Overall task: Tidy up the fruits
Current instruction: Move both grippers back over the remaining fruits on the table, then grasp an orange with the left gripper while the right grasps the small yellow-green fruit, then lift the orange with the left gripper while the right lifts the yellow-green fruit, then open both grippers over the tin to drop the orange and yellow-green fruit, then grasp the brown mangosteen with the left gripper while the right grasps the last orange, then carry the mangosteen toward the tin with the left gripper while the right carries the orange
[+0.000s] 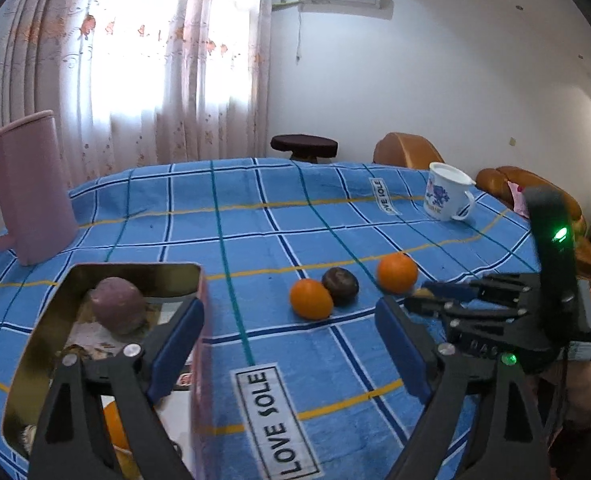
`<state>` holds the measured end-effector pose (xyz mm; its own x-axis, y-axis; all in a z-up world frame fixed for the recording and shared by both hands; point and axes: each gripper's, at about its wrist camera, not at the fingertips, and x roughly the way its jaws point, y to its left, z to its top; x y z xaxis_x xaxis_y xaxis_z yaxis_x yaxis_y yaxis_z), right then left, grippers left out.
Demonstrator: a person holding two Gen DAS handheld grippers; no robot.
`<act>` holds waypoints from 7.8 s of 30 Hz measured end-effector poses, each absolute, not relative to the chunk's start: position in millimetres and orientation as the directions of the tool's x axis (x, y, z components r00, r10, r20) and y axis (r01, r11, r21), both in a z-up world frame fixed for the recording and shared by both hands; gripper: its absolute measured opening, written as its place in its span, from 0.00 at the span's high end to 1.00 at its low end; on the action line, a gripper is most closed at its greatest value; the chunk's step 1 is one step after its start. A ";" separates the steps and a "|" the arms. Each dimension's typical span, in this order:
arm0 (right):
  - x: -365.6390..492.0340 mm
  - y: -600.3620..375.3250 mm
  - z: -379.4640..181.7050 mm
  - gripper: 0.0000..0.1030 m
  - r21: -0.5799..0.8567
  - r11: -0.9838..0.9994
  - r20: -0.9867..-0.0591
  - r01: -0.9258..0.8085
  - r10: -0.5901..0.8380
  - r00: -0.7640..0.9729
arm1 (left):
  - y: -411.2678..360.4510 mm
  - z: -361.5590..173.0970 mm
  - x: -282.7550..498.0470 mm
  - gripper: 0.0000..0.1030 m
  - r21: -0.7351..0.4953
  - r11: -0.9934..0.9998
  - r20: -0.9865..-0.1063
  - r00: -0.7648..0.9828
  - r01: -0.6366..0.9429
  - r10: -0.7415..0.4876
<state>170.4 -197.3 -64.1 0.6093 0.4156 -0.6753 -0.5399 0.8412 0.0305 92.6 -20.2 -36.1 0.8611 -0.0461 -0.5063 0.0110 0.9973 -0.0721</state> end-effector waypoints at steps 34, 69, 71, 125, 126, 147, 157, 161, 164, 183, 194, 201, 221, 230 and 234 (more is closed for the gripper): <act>179.2 -205.9 -44.8 0.72 0.023 0.905 -0.534 -0.425 0.371 0.760 | -26.5 -77.8 187.4 0.61 -0.198 0.979 -0.712 0.678 0.057 -0.183; 146.2 -217.2 -28.8 0.72 0.021 0.870 -0.351 -0.493 0.469 0.811 | -35.8 -41.2 133.2 0.62 -0.061 0.997 -0.468 0.881 0.046 -0.069; 144.4 -217.2 -28.3 0.72 0.020 0.868 -0.343 -0.496 0.472 0.812 | -37.1 -40.4 130.7 0.62 -0.051 0.998 -0.460 0.886 0.045 -0.063; 77.9 -45.8 -26.3 0.72 -0.003 0.569 -0.406 -0.822 0.751 0.521 | 112.0 -35.5 27.7 0.62 -0.195 0.952 -0.409 0.902 -0.235 0.139; 75.2 -41.2 -28.8 0.72 -0.007 0.558 -0.414 -0.830 0.754 0.511 | 114.6 -36.8 25.6 0.62 -0.195 0.951 -0.412 0.900 -0.241 0.143; 64.3 -14.0 -55.0 0.65 -0.021 0.489 -0.598 -0.872 0.693 0.403 | 129.0 -54.8 23.8 0.51 -0.193 0.938 -0.491 0.856 -0.288 0.161; 98.2 -98.4 -37.3 0.60 -0.086 0.663 -0.545 -0.744 0.594 0.592 | 81.5 -28.4 32.3 0.17 -0.168 0.965 -0.427 0.897 -0.200 0.111; 135.9 -146.5 -27.4 0.52 -0.105 0.810 -0.515 -0.577 0.452 0.728 | 43.9 -21.4 51.4 0.15 -0.142 0.984 -0.435 0.899 -0.112 0.040; 166.1 -172.4 -28.2 0.51 -0.081 0.873 -0.537 -0.481 0.368 0.759 | 17.8 -19.6 68.5 0.08 -0.109 0.992 -0.443 0.896 -0.067 0.011; 240.4 -187.6 -74.4 0.49 0.003 0.907 -0.728 -0.421 0.291 0.621 | -29.7 -46.1 150.4 0.07 -0.045 0.998 -0.588 0.809 -0.046 0.011; 236.6 -204.3 -70.3 0.55 0.073 0.911 -0.692 -0.405 0.339 0.637 | -50.0 -57.5 175.0 0.07 -0.026 0.999 -0.620 0.784 -0.023 0.002; 231.1 -214.8 -63.0 0.55 0.097 0.920 -0.644 -0.380 0.349 0.681 | -56.6 -64.7 191.7 0.16 -0.051 0.999 -0.663 0.748 0.001 -0.035; 220.3 -221.2 -54.6 0.55 0.116 0.906 -0.580 -0.408 0.395 0.712 | -66.3 -79.4 214.3 0.61 -0.127 0.988 -0.737 0.658 0.086 -0.152; 207.9 -224.5 -46.0 0.55 0.111 0.901 -0.515 -0.420 0.414 0.751 | -61.6 -66.5 201.0 0.61 -0.124 0.990 -0.666 0.734 0.067 -0.133; 204.1 -227.9 -43.7 0.55 0.118 0.898 -0.492 -0.423 0.423 0.761 | -57.0 -63.2 197.8 0.61 -0.136 0.989 -0.643 0.755 0.054 -0.129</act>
<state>204.1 -227.9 -43.7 0.7609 0.4228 -0.4922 -0.4230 0.8984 0.1179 197.8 -57.0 -63.2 0.7547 -0.1291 -0.6432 0.0536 0.9893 -0.1357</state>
